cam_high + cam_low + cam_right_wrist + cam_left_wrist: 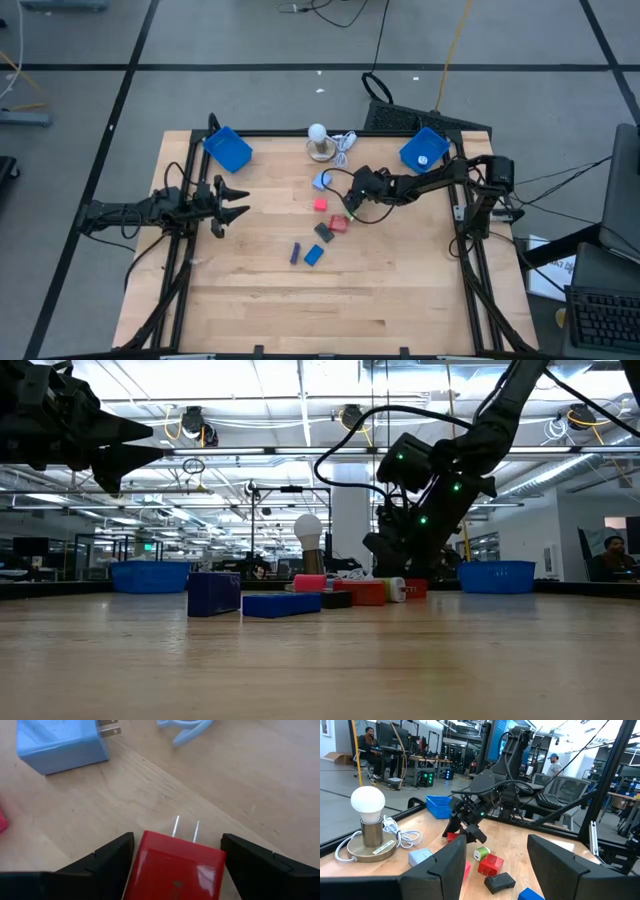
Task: Pick & Place Office items
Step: Put the right red charger adapter into the right blue bin
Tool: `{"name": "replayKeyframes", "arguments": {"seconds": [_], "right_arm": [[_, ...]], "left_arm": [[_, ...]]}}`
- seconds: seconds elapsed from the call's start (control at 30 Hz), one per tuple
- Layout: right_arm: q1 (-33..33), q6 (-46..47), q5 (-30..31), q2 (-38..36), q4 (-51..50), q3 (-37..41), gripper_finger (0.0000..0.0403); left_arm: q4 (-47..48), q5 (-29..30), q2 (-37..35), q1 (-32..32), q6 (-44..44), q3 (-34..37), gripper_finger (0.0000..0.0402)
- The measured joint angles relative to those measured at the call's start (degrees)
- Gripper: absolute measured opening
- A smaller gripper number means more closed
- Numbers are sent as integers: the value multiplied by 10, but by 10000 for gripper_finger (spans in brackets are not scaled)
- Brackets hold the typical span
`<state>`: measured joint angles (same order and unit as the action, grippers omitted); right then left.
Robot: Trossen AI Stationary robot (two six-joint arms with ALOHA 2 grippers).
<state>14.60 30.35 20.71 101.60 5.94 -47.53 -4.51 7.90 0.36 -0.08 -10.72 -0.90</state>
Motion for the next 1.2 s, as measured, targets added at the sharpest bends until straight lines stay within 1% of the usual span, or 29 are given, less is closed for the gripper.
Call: {"name": "replayKeyframes", "arguments": {"seconds": [0.1, 0.2, 0.27, 0.37, 0.5, 0.63, 0.8, 0.9, 1.07, 1.2], "right_arm": [[1, 15, -17, -1, -1, 0, 263], [1, 15, -25, -1, -2, 0, 227], [2, 14, -45, -5, -3, 0, 208], [4, 15, -75, -13, -5, 0, 208], [3, 16, -117, -45, -8, 1, 208], [3, 3, -123, -97, -4, 1, 208], [12, -49, -99, -171, -11, 1, 208], [34, -66, -56, -215, -23, 1, 208], [87, -116, 23, -274, -69, 1, 208], [149, -126, 56, -300, -120, 0, 208]], "left_arm": [[0, 0, 0, 0, 0, 0, 214], [0, 0, 0, 0, 0, 0, 214], [0, 0, 0, 0, 0, 0, 214], [0, 0, 0, 0, 0, 0, 214], [0, 0, 0, 0, 0, 0, 214], [0, 0, 0, 0, 0, 0, 214], [0, 0, 0, 0, 0, 0, 214], [0, -1, 0, 0, 0, 0, 214], [0, -1, 0, 0, 0, 0, 214], [0, -1, 0, 0, 0, 0, 214]]}}
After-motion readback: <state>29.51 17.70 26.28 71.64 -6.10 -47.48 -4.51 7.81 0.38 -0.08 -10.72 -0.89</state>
